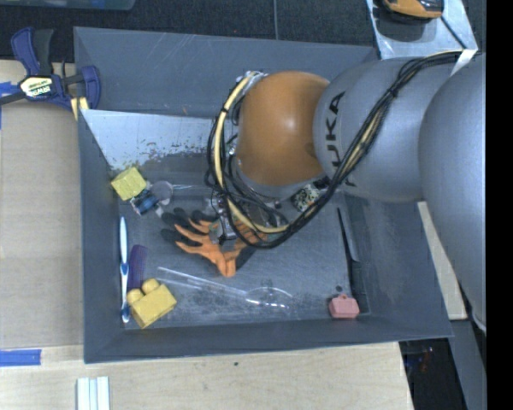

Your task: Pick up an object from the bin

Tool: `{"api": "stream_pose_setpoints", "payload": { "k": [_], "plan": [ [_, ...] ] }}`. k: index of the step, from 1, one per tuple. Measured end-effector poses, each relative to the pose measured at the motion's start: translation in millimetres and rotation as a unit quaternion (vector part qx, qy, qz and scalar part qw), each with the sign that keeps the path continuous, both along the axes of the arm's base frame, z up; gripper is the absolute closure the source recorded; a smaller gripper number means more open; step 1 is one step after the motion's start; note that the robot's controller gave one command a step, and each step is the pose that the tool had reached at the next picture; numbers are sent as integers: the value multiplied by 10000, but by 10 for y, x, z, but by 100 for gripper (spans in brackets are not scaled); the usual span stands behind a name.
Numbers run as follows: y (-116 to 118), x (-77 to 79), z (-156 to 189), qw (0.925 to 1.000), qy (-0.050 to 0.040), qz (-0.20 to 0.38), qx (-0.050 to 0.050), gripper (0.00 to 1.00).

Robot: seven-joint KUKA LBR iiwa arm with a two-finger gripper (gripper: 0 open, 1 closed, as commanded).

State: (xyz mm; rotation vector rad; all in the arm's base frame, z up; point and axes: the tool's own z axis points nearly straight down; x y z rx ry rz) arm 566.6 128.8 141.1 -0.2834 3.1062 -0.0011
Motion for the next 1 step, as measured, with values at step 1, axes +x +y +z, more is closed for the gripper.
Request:
{"api": "stream_pose_setpoints", "payload": {
  "k": [1],
  "plan": [
    [0, 1, 243, 10000, -4, 0, 1, 100]
  ]
}}
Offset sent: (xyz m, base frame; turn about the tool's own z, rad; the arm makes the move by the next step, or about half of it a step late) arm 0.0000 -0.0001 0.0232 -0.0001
